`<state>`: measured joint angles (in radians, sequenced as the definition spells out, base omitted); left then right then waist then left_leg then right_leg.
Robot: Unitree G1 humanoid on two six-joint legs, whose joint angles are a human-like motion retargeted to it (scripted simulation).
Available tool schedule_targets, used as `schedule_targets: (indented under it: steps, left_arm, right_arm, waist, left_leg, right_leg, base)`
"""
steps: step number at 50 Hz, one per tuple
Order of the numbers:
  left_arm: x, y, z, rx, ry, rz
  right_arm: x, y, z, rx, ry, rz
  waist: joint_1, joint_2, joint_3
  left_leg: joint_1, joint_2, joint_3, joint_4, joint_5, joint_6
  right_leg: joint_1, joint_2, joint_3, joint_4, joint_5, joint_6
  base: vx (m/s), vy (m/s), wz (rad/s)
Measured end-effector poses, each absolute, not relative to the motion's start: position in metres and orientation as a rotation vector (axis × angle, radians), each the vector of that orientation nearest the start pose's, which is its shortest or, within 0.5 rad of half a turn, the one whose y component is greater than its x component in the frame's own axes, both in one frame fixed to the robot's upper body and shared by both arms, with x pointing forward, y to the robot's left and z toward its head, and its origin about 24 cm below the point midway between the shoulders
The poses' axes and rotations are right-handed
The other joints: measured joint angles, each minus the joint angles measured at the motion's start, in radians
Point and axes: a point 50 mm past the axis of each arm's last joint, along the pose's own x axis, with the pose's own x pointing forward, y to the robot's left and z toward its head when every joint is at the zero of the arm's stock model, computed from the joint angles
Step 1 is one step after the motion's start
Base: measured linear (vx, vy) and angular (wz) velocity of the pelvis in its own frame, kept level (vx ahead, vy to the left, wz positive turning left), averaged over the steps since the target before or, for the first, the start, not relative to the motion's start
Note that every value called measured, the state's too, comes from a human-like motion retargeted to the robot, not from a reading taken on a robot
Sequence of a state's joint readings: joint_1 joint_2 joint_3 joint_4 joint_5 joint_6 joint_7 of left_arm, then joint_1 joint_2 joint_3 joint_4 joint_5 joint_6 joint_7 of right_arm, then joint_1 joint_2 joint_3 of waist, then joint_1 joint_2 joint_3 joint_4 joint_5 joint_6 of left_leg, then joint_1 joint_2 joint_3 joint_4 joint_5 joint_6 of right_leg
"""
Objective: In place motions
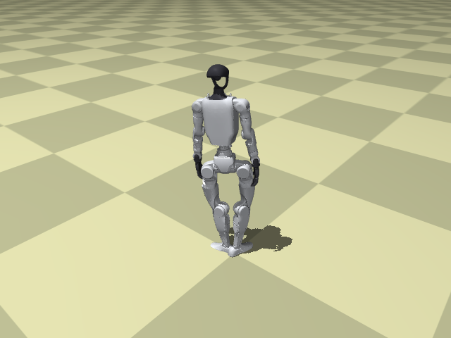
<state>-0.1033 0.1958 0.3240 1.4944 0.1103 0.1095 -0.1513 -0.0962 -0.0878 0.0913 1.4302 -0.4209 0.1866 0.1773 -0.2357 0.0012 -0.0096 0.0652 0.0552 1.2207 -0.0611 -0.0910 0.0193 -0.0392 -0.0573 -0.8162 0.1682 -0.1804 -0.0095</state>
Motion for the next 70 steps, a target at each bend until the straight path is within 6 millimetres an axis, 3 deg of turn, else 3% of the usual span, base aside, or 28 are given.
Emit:
schedule_targets:
  steps: [5,10,13,15,18,20,25,30,31,32,33,37,42,45,49,56,59,62,66,70]
  left_arm:
    - [0.011,0.227,-0.172,-0.137,1.619,0.239]
    - [-0.008,0.223,-0.173,-0.116,1.685,0.269]
    - [-0.009,0.219,-0.174,-0.133,1.663,0.286]
    - [-0.005,0.217,-0.175,-0.147,1.635,0.300]
    - [0.003,0.214,-0.176,-0.158,1.603,0.309]
    - [0.009,0.210,-0.177,-0.160,1.591,0.296]
    - [0.030,0.200,-0.178,-0.163,1.535,0.239]
    - [0.042,0.194,-0.178,-0.129,1.506,0.176]
    - [0.042,0.194,-0.178,-0.126,1.507,0.167]
    - [0.040,0.193,-0.178,-0.123,1.511,0.159]
    - [0.038,0.194,-0.178,-0.123,1.518,0.153]
    - [0.042,0.204,-0.177,-0.092,1.520,0.146]
    - [0.041,0.204,-0.177,-0.060,1.523,0.130]
    - [0.040,0.199,-0.178,-0.097,1.516,0.137]
    - [0.032,0.200,-0.178,-0.128,1.540,0.148]
    - [0.027,0.216,-0.176,-0.051,1.560,0.136]
    - [0.031,0.221,-0.175,-0.023,1.541,0.121]
    - [0.042,0.219,-0.174,-0.050,1.501,0.109]
    - [0.059,0.206,-0.175,-0.105,1.448,0.098]
    - [0.070,0.203,-0.173,-0.133,1.419,0.070]
  right_arm:
    - [0.069,-0.171,-0.177,-0.414,1.512,0.471]
    - [0.053,-0.179,-0.178,-0.406,1.558,0.425]
    - [0.038,-0.187,-0.178,-0.387,1.638,0.392]
    - [0.029,-0.193,-0.177,-0.369,1.692,0.366]
    - [0.021,-0.202,-0.176,-0.354,1.740,0.336]
    - [0.016,-0.209,-0.175,-0.357,1.756,0.307]
    - [0.021,-0.225,-0.172,-0.391,1.746,0.241]
    - [0.033,-0.230,-0.170,-0.395,1.730,0.243]
    - [0.035,-0.229,-0.170,-0.395,1.726,0.247]
    - [0.036,-0.228,-0.170,-0.396,1.721,0.253]
    - [0.038,-0.224,-0.171,-0.398,1.717,0.263]
    - [0.044,-0.200,-0.175,-0.343,1.662,0.263]
    - [0.024,-0.192,-0.178,-0.214,1.692,0.277]
    - [0.016,-0.192,-0.178,-0.242,1.708,0.314]
    - [0.020,-0.196,-0.178,-0.325,1.694,0.330]
    - [0.034,-0.194,-0.178,-0.242,1.644,0.248]
    - [0.033,-0.198,-0.177,-0.233,1.644,0.234]
    - [0.030,-0.207,-0.176,-0.293,1.664,0.257]
    - [0.024,-0.221,-0.173,-0.380,1.710,0.313]
    - [0.012,-0.230,-0.171,-0.501,1.764,0.365]
  waist:
    - [-0.063,0.007,-0.007]
    - [-0.100,-0.010,-0.021]
    - [-0.104,-0.049,-0.044]
    - [-0.114,-0.094,-0.062]
    - [-0.105,-0.142,-0.084]
    - [-0.080,-0.132,-0.084]
    - [0.004,-0.098,-0.046]
    - [0.078,-0.010,0.009]
    - [0.070,0.003,0.012]
    - [0.050,0.019,0.011]
    - [0.005,0.043,0.002]
    - [-0.060,0.027,0.023]
    - [0.015,0.004,0.007]
    - [0.037,-0.004,0.001]
    - [0.050,0.017,-0.015]
    - [0.004,0.044,0.020]
    - [-0.039,0.051,0.035]
    - [0.089,0.007,0.045]
    - [0.188,0.005,0.074]
    - [0.200,-0.016,0.071]
  left_leg:
    - [0.041,0.037,0.079,0.034,-0.001,-0.054]
    - [0.089,0.080,0.080,0.107,0.042,-0.057]
    - [0.116,0.096,0.084,0.184,0.106,-0.026]
    - [0.114,0.117,0.044,0.287,0.147,0.038]
    - [0.045,0.179,-0.108,0.512,0.097,0.143]
    - [-0.058,0.198,-0.311,0.629,0.024,0.121]
    - [-0.193,0.010,-0.685,0.527,-0.047,0.079]
    - [-0.213,-0.112,-0.886,0.231,0.001,0.113]
    - [-0.215,-0.135,-0.941,0.204,0.031,0.162]
    - [-0.212,-0.133,-0.960,0.188,0.041,0.177]
    - [-0.203,-0.077,-0.910,0.194,0.011,0.123]
    - [-0.229,-0.088,-0.924,0.203,0.022,0.118]
    - [-0.199,-0.114,-0.913,0.157,0.035,0.131]
    - [-0.205,-0.124,-0.945,0.153,0.043,0.128]
    - [-0.243,-0.106,-0.968,0.162,0.049,0.125]
    - [-0.282,-0.109,-1.102,0.174,0.090,0.123]
    - [-0.302,-0.152,-1.235,0.183,0.128,0.123]
    - [-0.306,-0.187,-1.209,0.170,0.162,0.116]
    - [-0.325,-0.199,-1.234,0.163,0.137,0.111]
    - [-0.354,-0.188,-1.114,0.145,0.036,0.137]
  right_leg:
    - [-0.045,0.028,0.115,-0.009,0.050,-0.014]
    - [-0.069,0.021,0.217,0.006,0.034,-0.026]
    - [-0.081,-0.017,0.285,0.019,0.027,-0.026]
    - [-0.086,-0.067,0.322,0.027,0.024,-0.023]
    - [-0.096,-0.118,0.383,0.030,0.026,-0.023]
    - [-0.101,-0.097,0.422,0.015,0.041,-0.036]
    - [-0.107,-0.040,0.522,-0.030,0.095,-0.064]
    - [-0.079,0.082,0.600,-0.070,0.135,-0.088]
    - [-0.071,0.096,0.605,-0.079,0.138,-0.088]
    - [-0.067,0.111,0.601,-0.088,0.140,-0.089]
    - [-0.071,0.127,0.580,-0.097,0.140,-0.088]
    - [-0.066,0.129,0.577,-0.102,0.139,-0.090]
    - [-0.054,0.120,0.590,-0.090,0.127,-0.080]
    - [-0.052,0.114,0.563,-0.079,0.115,-0.068]
    - [-0.086,0.117,0.582,-0.011,0.107,-0.003]
    - [-0.112,0.186,1.015,0.069,0.130,0.049]
    - [-0.113,0.164,0.908,0.074,0.077,-0.001]
    - [-0.077,0.127,0.827,0.039,0.059,-0.072]
    - [-0.047,0.069,0.682,0.039,0.025,-0.055]
    - [0.004,0.001,0.437,0.023,-0.030,-0.038]
  base:
    - [-0.13,-0.30,-1.48]
    - [0.01,-0.16,-0.80]
    - [0.05,-0.17,-0.90]
    - [0.06,-0.18,-0.70]
    - [0.07,-0.10,-0.85]
    - [0.06,-0.05,-1.24]
    - [-0.04,0.04,-1.56]
    - [0.02,0.03,-1.59]
    - [0.08,-0.01,-0.83]
    - [0.09,-0.03,0.03]
    - [0.05,-0.05,0.00]
    - [-0.03,-0.06,0.06]
    - [0.13,-0.01,0.02]
    - [0.08,0.01,0.45]
    - [-0.01,0.00,0.15]
    - [-0.05,-0.02,1.19]
    - [0.00,-0.02,2.69]
    - [-0.02,0.03,0.82]
    - [-0.07,0.09,2.22]
    - [0.01,0.19,3.87]
